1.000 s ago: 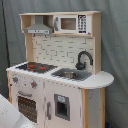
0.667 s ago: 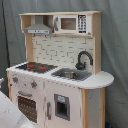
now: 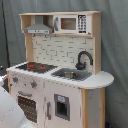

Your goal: Play with the kitchen

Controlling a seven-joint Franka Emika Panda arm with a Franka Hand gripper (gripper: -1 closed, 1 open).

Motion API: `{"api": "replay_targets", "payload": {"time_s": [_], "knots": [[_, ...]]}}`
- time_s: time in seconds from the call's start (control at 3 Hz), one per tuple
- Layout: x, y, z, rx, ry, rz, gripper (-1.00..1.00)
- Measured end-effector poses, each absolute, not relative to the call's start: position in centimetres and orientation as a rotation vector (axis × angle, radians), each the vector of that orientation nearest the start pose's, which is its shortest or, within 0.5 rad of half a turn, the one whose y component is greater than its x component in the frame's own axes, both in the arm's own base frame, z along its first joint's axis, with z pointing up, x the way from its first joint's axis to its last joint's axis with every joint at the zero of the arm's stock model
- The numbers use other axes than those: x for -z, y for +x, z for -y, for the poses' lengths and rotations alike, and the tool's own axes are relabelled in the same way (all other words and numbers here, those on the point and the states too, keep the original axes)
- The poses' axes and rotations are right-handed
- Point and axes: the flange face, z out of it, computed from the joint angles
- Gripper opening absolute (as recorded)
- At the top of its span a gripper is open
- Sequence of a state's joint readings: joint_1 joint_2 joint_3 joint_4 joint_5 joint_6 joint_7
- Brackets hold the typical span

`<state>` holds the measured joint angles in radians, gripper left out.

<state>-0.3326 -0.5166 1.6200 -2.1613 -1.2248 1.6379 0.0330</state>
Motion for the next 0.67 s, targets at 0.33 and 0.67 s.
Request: {"api": "replay_targets", "payload": {"time_s": [0.33,0.67], "knots": [[-46.6,18.5,-46.4,-0.499,1.022,-0.962,1.0],[-49.5,18.8,-45.2,-0.488,1.101,-0.88,1.0]]}}
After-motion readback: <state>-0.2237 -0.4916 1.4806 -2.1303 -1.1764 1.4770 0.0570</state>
